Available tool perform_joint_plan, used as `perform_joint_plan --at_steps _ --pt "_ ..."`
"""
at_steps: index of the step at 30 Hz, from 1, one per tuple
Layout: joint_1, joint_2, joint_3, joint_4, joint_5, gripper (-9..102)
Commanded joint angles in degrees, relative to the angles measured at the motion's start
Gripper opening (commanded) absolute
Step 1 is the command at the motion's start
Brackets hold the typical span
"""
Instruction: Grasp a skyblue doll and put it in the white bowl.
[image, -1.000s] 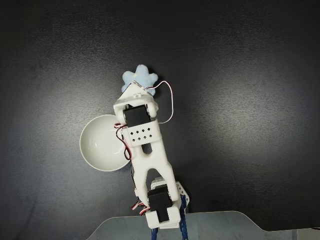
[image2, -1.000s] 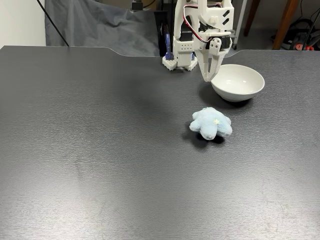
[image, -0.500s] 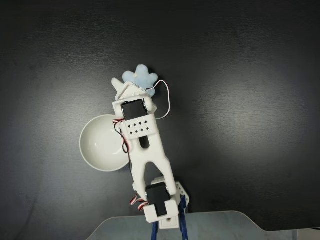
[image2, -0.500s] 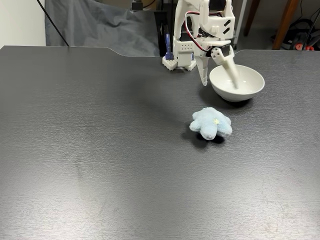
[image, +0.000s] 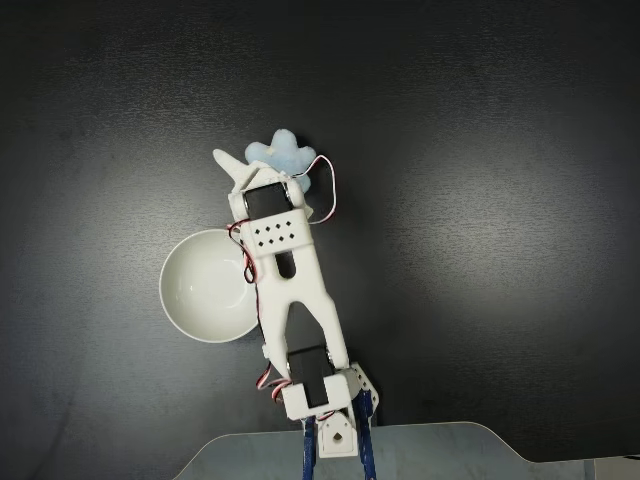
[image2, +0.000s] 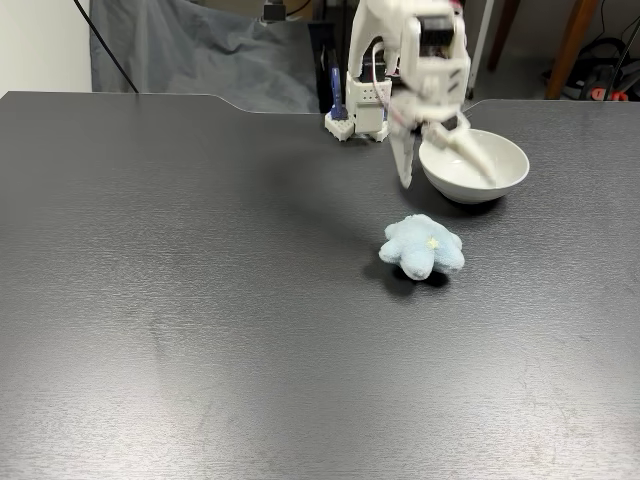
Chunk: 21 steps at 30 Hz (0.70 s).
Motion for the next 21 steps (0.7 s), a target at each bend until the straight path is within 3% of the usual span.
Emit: perform_joint_plan --at_steps 1,11,21 --pt "1.8 -2.3 -6.6 -0.4 -0.4 68" --pt "6.1 -8.8 -17.3 -0.4 -0.4 68" --pt "7.3 -11.2 -17.0 -0.4 -0.4 68"
